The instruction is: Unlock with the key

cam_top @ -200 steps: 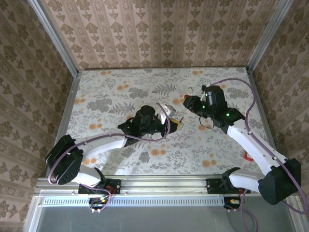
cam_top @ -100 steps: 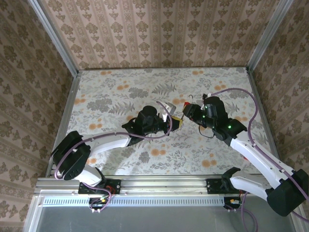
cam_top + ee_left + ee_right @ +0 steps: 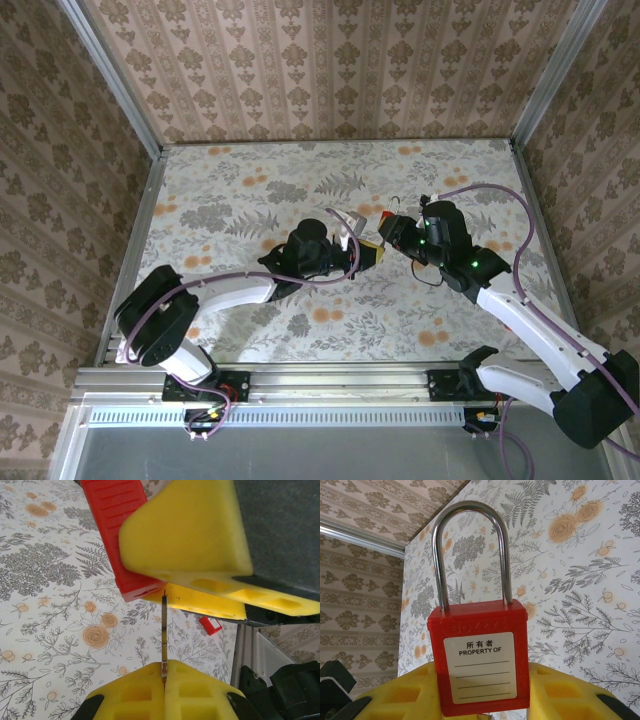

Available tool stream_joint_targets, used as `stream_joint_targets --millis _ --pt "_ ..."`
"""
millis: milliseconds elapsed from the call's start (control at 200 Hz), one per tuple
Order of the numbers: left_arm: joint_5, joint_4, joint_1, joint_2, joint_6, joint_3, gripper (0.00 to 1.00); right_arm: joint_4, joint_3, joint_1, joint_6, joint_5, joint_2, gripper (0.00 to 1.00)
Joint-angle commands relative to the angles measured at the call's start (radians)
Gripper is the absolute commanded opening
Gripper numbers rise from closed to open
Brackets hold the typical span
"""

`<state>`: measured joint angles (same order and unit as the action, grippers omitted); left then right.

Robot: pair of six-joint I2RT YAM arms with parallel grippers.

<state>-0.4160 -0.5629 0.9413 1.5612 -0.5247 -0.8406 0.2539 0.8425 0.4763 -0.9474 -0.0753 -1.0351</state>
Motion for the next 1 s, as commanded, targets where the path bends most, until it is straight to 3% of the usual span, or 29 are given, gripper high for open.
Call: stream_joint_targets --millis 0,995 --pt "-0.023 -0.050 -0.015 0.010 -0.026 0.001 0.00 -0.050 -0.015 0.006 -0.020 0.002 0.013 0.07" --pt "-0.093 -0.177 -0.107 0.041 -0.112 0.043 0.00 -0.086 -0.052 0.042 0.000 -0.043 -0.029 0.06"
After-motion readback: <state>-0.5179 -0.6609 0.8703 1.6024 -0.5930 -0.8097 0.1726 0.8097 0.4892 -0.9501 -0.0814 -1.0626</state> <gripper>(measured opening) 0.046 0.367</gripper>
